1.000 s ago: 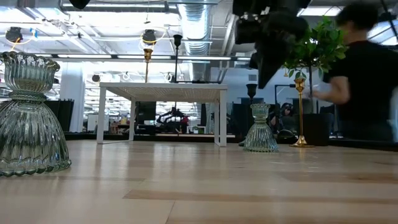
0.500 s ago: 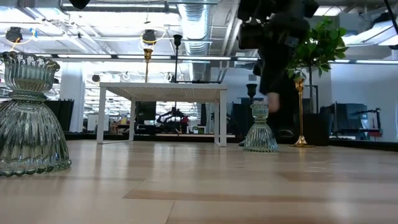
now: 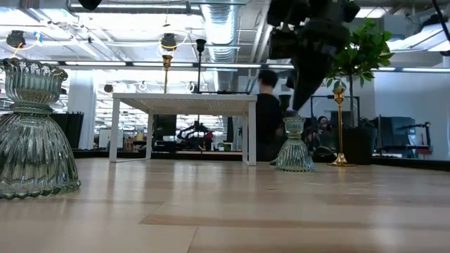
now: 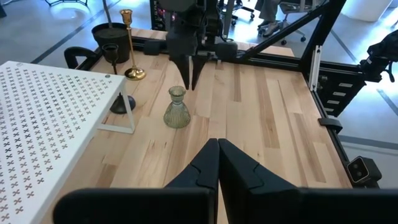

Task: Pick & Place candle stick holders
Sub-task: Put the top transparent candle holder on the shelf

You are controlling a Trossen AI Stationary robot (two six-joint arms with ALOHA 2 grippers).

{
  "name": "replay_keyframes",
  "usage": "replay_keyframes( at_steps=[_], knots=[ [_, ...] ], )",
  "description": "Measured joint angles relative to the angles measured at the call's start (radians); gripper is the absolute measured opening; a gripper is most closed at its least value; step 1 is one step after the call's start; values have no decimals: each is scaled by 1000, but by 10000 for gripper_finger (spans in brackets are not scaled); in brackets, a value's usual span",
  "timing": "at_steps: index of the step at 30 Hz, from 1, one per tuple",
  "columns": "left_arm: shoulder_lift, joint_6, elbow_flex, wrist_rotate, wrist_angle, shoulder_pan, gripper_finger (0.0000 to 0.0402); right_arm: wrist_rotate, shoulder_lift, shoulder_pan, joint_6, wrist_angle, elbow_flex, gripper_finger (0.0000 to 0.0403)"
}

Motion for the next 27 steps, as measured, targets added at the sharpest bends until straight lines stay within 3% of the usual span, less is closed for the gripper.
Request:
replay_keyframes(
  at_steps=[7, 12, 19, 27],
  knots=[
    [0, 0, 0, 0, 0, 0, 5, -1, 46, 5, -8, 18, 3, 132],
    [0, 0, 0, 0, 0, 0, 5, 2, 111, 12, -10, 12, 1, 159],
    [0, 0, 0, 0, 0, 0, 5, 21, 176, 26, -5, 14, 2, 141],
    [0, 0, 0, 0, 0, 0, 5, 2, 101, 49, 0, -15, 58, 98]
  ],
)
